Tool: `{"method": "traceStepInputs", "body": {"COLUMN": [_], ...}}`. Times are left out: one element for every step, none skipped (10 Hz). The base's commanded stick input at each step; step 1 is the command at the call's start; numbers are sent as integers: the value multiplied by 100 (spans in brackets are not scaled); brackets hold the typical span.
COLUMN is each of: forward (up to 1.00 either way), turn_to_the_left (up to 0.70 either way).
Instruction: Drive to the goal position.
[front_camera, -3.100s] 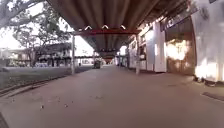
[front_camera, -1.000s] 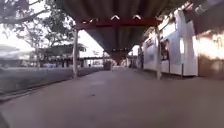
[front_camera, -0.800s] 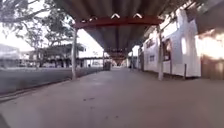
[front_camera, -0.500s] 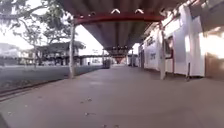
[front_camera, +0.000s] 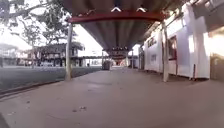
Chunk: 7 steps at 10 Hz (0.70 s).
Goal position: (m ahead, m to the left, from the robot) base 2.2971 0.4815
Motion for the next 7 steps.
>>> {"method": "traceStepInputs", "body": {"forward": [70, 70, 70, 70, 70, 70, 70], "turn_to_the_left": [0, 0, 0, 0, 0, 0, 0]}}
